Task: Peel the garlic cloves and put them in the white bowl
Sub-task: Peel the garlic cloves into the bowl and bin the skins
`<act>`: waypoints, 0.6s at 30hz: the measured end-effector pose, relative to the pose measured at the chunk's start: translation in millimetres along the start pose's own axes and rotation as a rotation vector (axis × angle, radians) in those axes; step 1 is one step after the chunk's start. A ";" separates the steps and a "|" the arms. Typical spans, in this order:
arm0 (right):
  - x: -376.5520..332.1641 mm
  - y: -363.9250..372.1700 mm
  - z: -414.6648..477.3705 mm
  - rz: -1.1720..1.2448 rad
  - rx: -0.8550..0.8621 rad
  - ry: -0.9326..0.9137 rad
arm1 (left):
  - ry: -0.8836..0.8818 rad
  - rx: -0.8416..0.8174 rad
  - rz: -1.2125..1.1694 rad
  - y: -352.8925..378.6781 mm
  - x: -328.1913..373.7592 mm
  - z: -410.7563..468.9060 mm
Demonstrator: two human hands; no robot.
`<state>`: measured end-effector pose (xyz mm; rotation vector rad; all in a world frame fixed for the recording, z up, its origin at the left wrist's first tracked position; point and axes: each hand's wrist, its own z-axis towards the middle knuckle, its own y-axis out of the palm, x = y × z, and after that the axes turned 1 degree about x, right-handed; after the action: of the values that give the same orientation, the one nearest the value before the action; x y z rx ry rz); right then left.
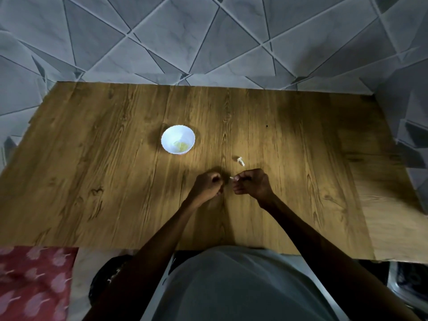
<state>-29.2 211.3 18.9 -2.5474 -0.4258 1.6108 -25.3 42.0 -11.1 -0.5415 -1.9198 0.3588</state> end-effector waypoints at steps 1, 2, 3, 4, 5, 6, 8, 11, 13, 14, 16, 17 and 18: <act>-0.5 -1.0 -0.3 -0.005 -0.008 0.013 | 0.031 -0.007 0.063 0.0 -1.5 -0.2; -1.4 -2.3 0.0 0.012 -0.034 0.032 | 0.061 -0.010 0.114 0.0 -2.8 -0.6; -2.8 -3.4 0.3 0.051 -0.080 0.066 | 0.082 -0.012 0.152 -0.1 -3.8 -1.0; -4.3 -4.2 0.9 0.104 -0.123 0.105 | 0.099 -0.014 0.169 0.1 -5.0 -1.4; -4.7 -5.1 1.1 0.133 -0.151 0.131 | 0.106 -0.016 0.172 0.2 -5.6 -2.1; -4.3 -5.7 1.9 0.136 -0.152 0.141 | 0.116 -0.019 0.166 0.6 -6.1 -2.7; -1.9 -5.5 2.7 0.073 -0.113 0.115 | 0.156 -0.013 0.136 0.9 -5.8 -3.4; 4.1 -4.3 4.1 -0.092 -0.035 0.013 | 0.212 0.026 0.007 -0.1 -1.6 -5.6; 4.5 -3.6 6.3 -0.160 -0.041 -0.021 | 0.211 0.028 -0.090 -1.1 2.3 -7.3; 3.3 -3.2 7.1 -0.178 -0.052 -0.030 | 0.205 0.026 -0.121 -1.0 3.2 -7.9; 2.6 -1.9 7.8 -0.194 -0.049 -0.048 | 0.186 0.023 -0.171 -1.2 3.1 -9.0; 2.8 -1.6 7.4 -0.184 -0.029 -0.049 | 0.173 0.021 -0.203 -1.6 2.8 -9.6; 2.3 -1.5 6.0 -0.157 -0.006 -0.036 | 0.165 0.019 -0.234 -2.0 2.3 -10.0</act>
<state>-33.9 213.0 14.6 -2.4235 -0.6184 1.6034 -17.3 41.5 -4.4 -0.3181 -1.7949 0.1756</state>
